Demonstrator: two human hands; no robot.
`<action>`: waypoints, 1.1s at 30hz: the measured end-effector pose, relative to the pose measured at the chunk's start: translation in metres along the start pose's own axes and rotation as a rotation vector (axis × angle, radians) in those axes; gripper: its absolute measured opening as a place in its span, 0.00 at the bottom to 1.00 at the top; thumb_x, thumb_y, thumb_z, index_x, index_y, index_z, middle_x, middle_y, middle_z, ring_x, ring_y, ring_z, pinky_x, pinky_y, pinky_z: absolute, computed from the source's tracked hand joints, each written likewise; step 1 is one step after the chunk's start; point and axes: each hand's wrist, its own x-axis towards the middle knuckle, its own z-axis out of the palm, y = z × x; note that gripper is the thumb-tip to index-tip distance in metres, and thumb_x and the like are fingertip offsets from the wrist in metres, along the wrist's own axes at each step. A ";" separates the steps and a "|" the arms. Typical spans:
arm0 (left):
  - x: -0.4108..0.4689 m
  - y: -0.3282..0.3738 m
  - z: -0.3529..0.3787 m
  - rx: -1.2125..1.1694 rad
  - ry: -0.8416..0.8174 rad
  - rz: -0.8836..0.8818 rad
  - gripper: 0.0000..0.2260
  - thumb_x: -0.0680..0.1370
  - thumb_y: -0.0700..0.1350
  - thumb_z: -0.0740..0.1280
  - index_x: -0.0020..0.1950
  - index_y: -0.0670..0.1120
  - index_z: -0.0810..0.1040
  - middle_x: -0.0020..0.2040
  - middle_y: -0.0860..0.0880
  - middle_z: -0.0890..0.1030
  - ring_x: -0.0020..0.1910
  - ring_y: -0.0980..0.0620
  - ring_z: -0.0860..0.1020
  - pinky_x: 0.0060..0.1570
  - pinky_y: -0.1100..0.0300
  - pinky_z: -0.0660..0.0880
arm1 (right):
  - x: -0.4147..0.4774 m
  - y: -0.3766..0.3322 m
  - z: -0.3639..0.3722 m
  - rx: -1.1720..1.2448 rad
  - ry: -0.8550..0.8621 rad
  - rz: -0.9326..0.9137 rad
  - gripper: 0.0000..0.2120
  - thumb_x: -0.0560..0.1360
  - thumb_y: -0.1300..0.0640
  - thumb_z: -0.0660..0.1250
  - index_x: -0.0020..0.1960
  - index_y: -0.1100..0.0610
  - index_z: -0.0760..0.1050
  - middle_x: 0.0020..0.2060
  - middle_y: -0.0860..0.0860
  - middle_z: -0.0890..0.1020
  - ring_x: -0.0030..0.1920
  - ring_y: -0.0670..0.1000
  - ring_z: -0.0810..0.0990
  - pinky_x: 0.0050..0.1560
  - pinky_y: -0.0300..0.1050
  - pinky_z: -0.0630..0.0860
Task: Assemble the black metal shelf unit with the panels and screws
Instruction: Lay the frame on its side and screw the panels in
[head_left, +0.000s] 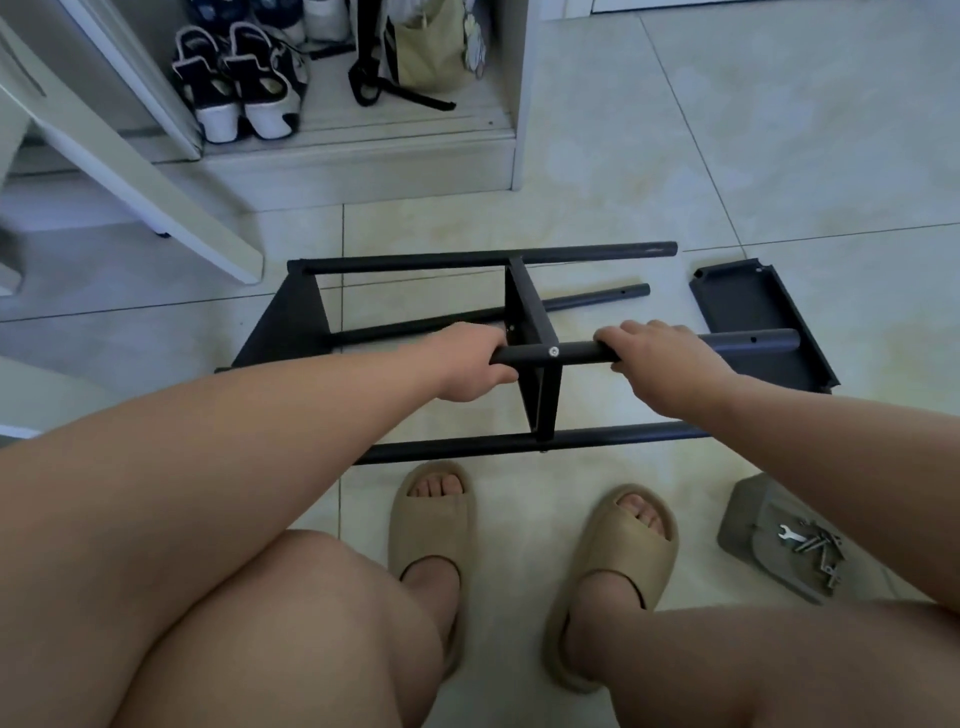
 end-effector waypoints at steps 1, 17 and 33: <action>0.003 -0.003 0.003 -0.002 0.006 -0.002 0.09 0.80 0.56 0.65 0.45 0.54 0.70 0.41 0.54 0.73 0.45 0.48 0.74 0.43 0.54 0.68 | 0.003 0.000 0.001 -0.003 -0.019 -0.006 0.14 0.85 0.56 0.56 0.70 0.51 0.66 0.57 0.50 0.76 0.54 0.55 0.75 0.58 0.53 0.73; 0.001 -0.017 -0.047 0.283 0.409 -0.035 0.09 0.82 0.53 0.63 0.49 0.50 0.68 0.46 0.50 0.74 0.46 0.45 0.73 0.45 0.52 0.66 | 0.024 -0.010 -0.034 0.043 0.357 -0.004 0.13 0.85 0.55 0.57 0.67 0.58 0.70 0.55 0.55 0.77 0.53 0.61 0.73 0.59 0.55 0.65; -0.004 -0.010 -0.059 0.208 0.306 -0.006 0.06 0.82 0.51 0.61 0.49 0.51 0.67 0.41 0.52 0.70 0.44 0.44 0.72 0.42 0.53 0.65 | 0.013 -0.008 -0.043 -0.024 0.489 0.042 0.14 0.84 0.54 0.58 0.67 0.57 0.72 0.56 0.55 0.78 0.54 0.61 0.75 0.61 0.57 0.63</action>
